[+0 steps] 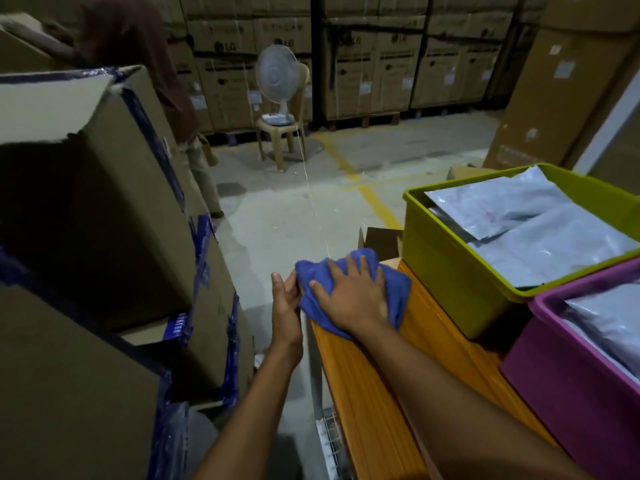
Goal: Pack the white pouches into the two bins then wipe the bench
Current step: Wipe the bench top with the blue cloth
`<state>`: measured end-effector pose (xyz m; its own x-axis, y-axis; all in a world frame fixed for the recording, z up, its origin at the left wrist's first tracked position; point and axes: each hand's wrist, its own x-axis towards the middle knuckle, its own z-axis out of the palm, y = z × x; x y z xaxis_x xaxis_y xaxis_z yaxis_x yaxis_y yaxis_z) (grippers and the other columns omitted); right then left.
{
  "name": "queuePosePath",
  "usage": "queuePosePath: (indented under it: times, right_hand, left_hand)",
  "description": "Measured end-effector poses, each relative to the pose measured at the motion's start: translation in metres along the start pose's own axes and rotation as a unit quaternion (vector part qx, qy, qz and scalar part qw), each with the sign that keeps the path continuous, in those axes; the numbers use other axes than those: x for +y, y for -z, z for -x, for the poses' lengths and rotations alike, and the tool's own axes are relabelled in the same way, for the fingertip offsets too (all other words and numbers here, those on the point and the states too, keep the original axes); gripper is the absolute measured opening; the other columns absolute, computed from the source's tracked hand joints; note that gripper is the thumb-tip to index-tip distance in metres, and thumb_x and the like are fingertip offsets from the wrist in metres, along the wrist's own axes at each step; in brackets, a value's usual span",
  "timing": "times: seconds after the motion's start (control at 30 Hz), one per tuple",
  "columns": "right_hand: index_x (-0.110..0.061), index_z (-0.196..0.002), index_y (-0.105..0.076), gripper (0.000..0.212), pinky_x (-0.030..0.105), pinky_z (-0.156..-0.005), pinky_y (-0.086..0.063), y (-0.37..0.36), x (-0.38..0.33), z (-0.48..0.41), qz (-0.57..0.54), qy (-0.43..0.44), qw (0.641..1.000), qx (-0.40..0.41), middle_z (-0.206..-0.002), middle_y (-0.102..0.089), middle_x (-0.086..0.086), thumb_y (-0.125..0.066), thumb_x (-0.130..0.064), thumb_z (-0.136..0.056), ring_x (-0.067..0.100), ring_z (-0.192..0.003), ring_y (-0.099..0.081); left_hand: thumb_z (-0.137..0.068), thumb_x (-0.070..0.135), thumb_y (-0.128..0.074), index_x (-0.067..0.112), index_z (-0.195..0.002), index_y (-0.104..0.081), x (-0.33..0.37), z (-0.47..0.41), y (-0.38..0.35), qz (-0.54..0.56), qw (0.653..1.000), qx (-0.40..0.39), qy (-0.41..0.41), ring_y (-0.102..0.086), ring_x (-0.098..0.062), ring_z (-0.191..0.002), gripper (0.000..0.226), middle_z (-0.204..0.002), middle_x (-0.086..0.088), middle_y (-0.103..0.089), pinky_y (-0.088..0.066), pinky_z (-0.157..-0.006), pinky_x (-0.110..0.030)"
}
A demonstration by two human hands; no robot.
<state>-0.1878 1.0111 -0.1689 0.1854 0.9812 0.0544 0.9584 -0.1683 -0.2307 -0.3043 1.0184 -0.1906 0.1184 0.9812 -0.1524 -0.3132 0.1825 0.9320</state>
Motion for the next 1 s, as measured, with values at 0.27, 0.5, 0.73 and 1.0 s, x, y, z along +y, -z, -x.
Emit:
queuePosePath:
  times: [0.27, 0.5, 0.73, 1.0]
  right_hand:
    - [-0.04, -0.15, -0.017, 0.069, 0.051, -0.118, -0.001, 0.006, 0.049, 0.031, 0.007, -0.037, 0.999, 0.005, -0.162, -0.009, 0.0, -0.022, -0.072, -0.089, 0.024, -0.149, -0.003]
    - [-0.039, -0.152, -0.011, 0.073, 0.054, -0.117, 0.0, 0.0, 0.024, 0.085, -0.008, 0.039, 0.999, 0.004, -0.163, -0.007, 0.002, -0.021, -0.073, -0.088, 0.026, -0.149, 0.001]
    - [-0.038, -0.151, -0.015, 0.073, 0.051, -0.117, -0.001, 0.024, 0.061, 0.185, -0.003, -0.06, 0.998, 0.013, -0.163, -0.006, 0.001, -0.023, -0.073, -0.088, 0.025, -0.149, 0.0]
    - [-0.038, -0.15, -0.021, 0.075, 0.052, -0.117, -0.008, 0.04, 0.106, 0.323, 0.014, -0.067, 0.997, 0.02, -0.161, -0.018, 0.002, -0.019, -0.075, -0.084, 0.025, -0.148, -0.01]
  left_hand:
    - [-0.096, 0.062, -0.018, 0.018, -0.151, -0.029, -0.007, 0.013, -0.015, 0.117, 0.992, 0.02, 0.043, -0.05, -0.022, -0.127, 0.071, -0.151, -0.005, -0.04, -0.048, -0.088, -0.029]
    - [-0.094, 0.064, -0.019, 0.021, -0.152, -0.026, -0.011, 0.067, -0.021, 0.106, 0.994, 0.005, 0.034, -0.047, -0.022, -0.131, 0.072, -0.151, -0.004, -0.04, -0.042, -0.103, -0.035]
    - [-0.099, 0.058, -0.016, 0.024, -0.152, -0.022, -0.027, 0.166, -0.03, -0.008, 1.0, -0.006, 0.008, -0.04, 0.003, -0.13, 0.063, -0.154, 0.013, -0.027, -0.036, -0.103, -0.014]
    - [-0.099, 0.053, -0.022, 0.019, -0.153, -0.008, -0.074, 0.288, -0.018, -0.276, 0.951, -0.086, -0.106, 0.013, -0.006, -0.147, 0.065, -0.161, 0.005, 0.013, 0.003, -0.122, -0.033]
